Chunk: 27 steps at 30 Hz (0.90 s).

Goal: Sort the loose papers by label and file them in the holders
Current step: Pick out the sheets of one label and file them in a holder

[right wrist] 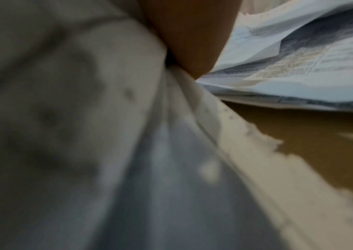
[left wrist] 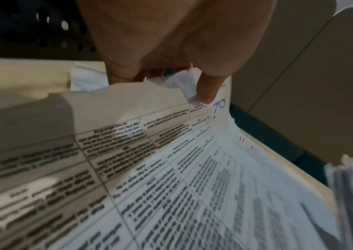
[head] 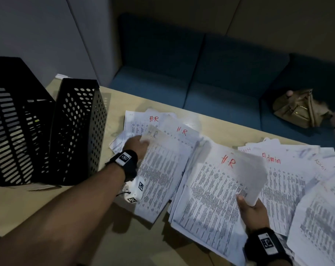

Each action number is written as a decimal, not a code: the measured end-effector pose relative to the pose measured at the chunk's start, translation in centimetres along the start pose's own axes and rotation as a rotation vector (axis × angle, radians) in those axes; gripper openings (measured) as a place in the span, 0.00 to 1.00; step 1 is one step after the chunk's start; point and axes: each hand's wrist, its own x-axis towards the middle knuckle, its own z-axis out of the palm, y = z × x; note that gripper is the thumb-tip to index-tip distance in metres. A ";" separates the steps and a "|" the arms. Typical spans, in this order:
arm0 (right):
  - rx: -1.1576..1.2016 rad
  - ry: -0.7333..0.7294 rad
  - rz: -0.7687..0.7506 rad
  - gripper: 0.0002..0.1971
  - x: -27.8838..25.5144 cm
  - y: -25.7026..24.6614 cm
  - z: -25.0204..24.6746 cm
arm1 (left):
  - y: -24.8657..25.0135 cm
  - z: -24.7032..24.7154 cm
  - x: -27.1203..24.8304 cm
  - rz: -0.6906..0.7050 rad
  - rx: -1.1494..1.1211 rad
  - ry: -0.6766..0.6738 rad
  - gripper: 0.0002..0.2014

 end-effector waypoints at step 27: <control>-0.098 -0.033 0.013 0.15 -1.1 1.3 1.4 | 1.3 -0.8 -1.7 0.283 0.039 -0.075 0.33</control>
